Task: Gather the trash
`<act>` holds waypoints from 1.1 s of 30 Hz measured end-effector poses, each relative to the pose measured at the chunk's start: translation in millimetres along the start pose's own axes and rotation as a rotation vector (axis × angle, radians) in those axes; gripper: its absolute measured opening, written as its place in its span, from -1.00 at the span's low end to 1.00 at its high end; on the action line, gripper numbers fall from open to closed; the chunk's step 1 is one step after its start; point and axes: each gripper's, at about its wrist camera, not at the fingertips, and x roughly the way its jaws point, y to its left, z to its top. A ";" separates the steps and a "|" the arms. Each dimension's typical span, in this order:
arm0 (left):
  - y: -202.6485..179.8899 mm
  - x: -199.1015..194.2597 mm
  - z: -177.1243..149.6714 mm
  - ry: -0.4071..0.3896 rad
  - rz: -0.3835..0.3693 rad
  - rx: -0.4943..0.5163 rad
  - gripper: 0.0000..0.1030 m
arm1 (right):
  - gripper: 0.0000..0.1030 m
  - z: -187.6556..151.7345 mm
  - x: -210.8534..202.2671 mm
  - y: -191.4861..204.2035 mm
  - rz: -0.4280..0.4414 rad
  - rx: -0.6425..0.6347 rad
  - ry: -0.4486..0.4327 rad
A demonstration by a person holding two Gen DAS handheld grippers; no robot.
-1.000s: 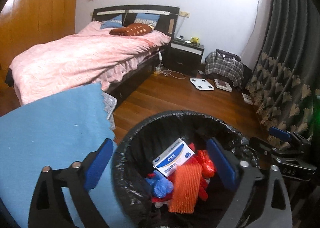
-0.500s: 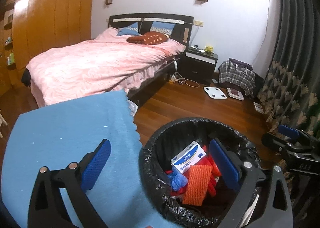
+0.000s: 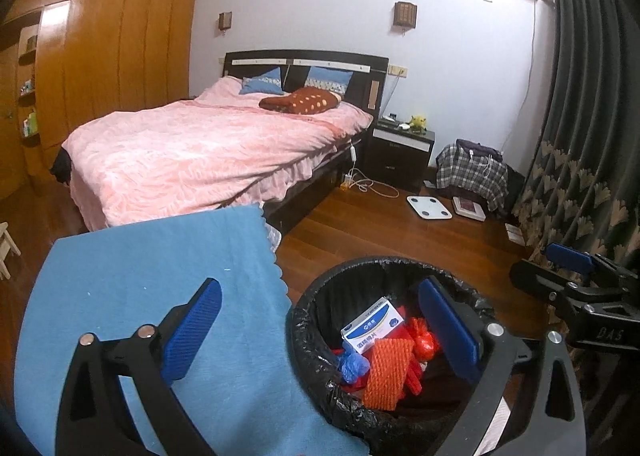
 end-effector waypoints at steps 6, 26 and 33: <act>-0.1 -10.5 1.9 -0.019 0.008 0.007 0.88 | 0.90 3.7 -9.7 8.2 0.005 -0.021 -0.019; 5.1 -21.6 4.2 -0.032 0.019 0.001 0.88 | 0.90 6.8 -10.3 19.4 0.014 -0.045 -0.021; 5.4 -21.8 4.4 -0.032 0.019 0.001 0.88 | 0.90 7.3 -10.0 20.3 0.013 -0.047 -0.021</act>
